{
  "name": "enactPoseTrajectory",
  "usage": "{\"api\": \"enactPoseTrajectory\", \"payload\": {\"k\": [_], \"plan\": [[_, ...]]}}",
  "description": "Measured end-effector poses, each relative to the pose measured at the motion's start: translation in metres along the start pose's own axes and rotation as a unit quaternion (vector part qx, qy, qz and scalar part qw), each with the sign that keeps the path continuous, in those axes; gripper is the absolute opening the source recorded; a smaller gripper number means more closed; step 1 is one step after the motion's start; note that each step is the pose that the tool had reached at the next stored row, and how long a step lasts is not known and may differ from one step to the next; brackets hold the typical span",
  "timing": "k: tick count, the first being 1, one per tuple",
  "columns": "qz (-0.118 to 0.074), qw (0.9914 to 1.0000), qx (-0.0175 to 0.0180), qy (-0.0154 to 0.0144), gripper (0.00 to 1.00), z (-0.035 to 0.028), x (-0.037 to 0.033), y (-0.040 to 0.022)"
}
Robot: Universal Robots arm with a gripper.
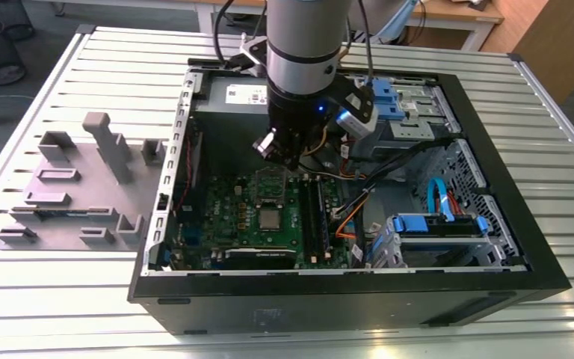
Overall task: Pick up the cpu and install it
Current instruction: 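Close the cpu cover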
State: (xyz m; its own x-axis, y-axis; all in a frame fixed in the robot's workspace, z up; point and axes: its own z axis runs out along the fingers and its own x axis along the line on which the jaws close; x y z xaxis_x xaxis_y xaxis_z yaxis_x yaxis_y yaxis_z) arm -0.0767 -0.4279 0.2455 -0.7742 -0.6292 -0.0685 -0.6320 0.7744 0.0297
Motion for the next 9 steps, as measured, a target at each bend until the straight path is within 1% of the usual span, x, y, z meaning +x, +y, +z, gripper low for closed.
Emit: {"api": "enactPoseTrajectory", "payload": {"k": [9], "plan": [[-0.002, 1.0, -0.0001, 0.0001, 0.11, -0.0023, 0.0009, -0.0013]]}}
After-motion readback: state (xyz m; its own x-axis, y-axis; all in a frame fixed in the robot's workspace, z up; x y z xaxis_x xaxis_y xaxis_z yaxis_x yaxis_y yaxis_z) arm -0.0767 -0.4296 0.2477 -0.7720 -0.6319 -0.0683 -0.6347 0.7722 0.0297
